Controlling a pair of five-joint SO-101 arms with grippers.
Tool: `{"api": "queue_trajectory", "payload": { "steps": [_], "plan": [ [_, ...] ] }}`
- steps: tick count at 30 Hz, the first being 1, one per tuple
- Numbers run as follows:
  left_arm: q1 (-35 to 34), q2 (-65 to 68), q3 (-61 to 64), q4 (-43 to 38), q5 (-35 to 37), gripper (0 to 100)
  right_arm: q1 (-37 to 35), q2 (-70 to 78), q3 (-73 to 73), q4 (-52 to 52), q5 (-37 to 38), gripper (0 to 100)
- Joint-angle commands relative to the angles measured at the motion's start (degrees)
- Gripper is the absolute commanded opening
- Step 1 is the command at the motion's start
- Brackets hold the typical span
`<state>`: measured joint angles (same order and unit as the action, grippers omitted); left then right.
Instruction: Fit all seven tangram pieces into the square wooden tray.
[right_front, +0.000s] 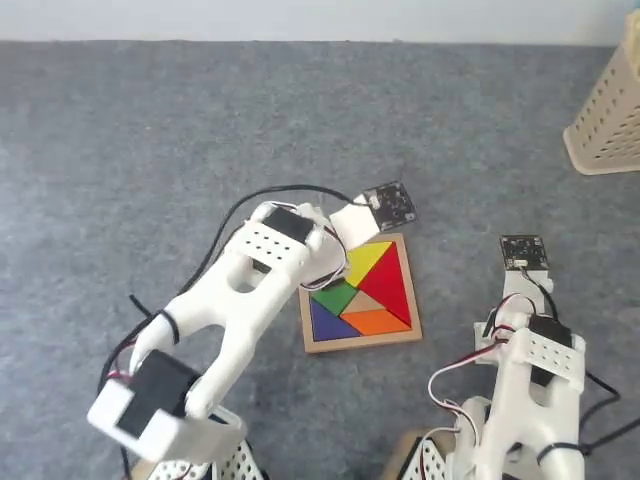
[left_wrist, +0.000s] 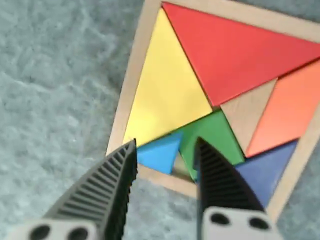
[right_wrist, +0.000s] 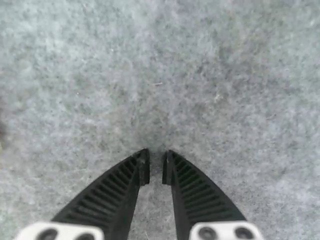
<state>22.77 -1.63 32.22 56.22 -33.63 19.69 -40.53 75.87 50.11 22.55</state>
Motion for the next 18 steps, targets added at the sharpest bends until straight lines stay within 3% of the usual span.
{"api": "queue_trajectory", "payload": {
  "steps": [1, 18],
  "plan": [
    [-0.79, 1.32, -0.31, -2.20, -1.32, 20, -0.48, -1.27, -0.26, -0.84, 1.05, 8.4],
    [-8.35, 11.60, -10.77, -5.45, -1.41, 19, -0.57, -1.19, -0.26, -0.84, 1.05, 8.4]
  ]
}}
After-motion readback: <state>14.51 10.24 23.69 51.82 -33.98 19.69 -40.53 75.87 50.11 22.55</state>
